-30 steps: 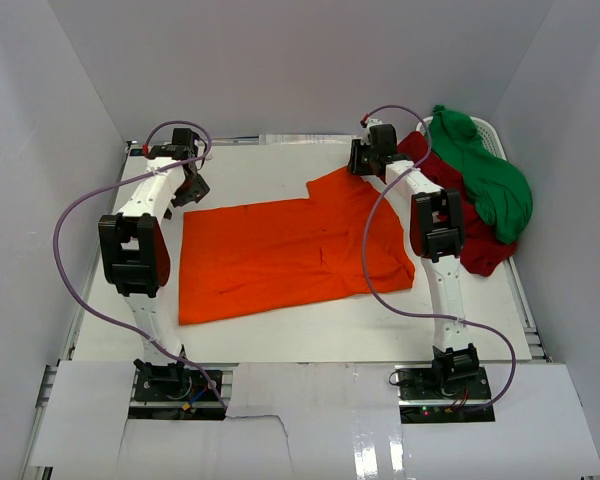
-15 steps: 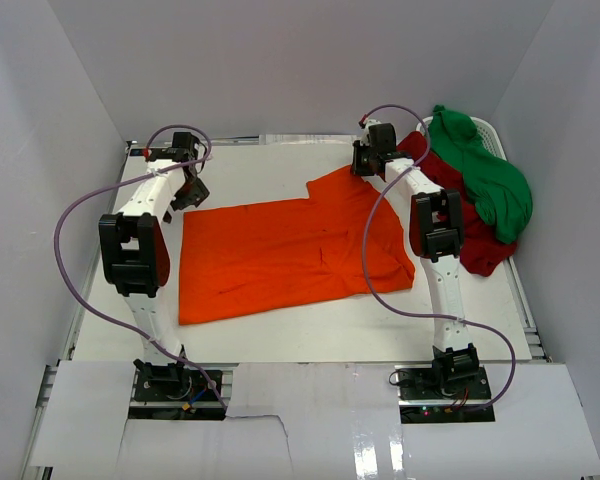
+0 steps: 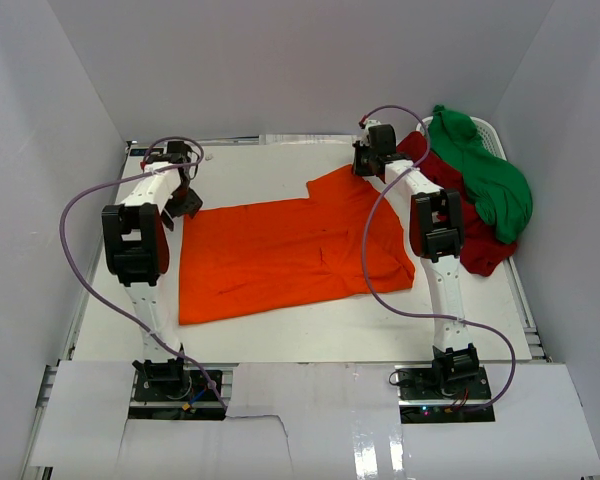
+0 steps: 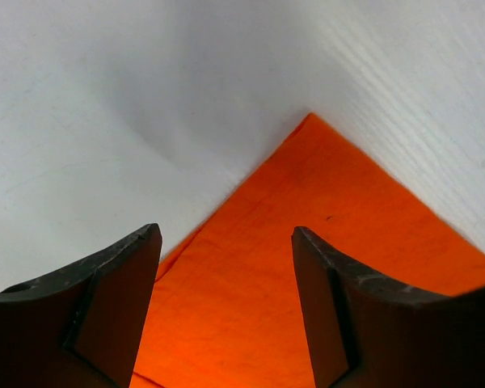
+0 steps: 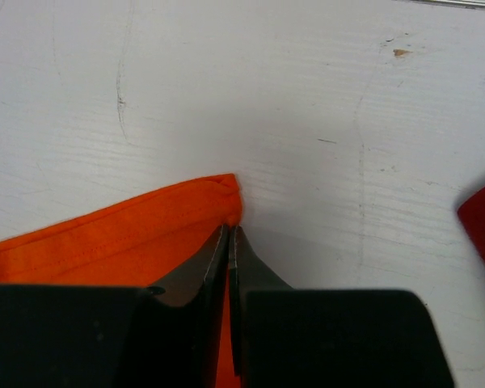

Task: Fold and stack the t-shirts
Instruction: Grap the side of the flattened tshirt furthest away from the robot with both arms

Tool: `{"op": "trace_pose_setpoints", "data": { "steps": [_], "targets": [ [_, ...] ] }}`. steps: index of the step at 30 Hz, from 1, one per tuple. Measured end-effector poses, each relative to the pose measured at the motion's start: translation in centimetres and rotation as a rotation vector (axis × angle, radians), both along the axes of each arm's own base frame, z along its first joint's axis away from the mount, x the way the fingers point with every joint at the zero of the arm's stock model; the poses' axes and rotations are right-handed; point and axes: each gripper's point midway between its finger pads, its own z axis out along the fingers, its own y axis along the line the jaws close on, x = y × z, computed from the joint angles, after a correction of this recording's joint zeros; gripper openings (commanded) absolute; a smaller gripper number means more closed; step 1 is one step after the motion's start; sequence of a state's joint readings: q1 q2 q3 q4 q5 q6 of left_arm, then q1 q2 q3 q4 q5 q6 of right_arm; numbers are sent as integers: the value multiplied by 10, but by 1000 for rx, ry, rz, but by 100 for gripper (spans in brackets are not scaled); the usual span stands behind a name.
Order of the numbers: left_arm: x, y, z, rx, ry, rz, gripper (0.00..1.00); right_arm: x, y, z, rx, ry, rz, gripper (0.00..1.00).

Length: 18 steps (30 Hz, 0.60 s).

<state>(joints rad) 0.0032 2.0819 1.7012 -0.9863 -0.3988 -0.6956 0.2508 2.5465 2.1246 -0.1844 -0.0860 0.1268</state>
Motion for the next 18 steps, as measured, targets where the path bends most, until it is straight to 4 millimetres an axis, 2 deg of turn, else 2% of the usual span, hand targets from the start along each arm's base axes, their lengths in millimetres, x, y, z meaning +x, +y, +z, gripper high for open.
{"op": "trace_pose_setpoints", "data": {
  "steps": [6, 13, 18],
  "targets": [
    [12, -9, -5, -44, -11, -20, 71, 0, 2, 0, 11, -19, 12, 8],
    [26, 1, 6, -45, -59, 2, 70, -1, 4, 1, 17, -27, 30, 8],
    [35, 5, -3, -48, -57, 15, 68, -1, 5, 1, 11, -30, 41, 8]
  ]
}}
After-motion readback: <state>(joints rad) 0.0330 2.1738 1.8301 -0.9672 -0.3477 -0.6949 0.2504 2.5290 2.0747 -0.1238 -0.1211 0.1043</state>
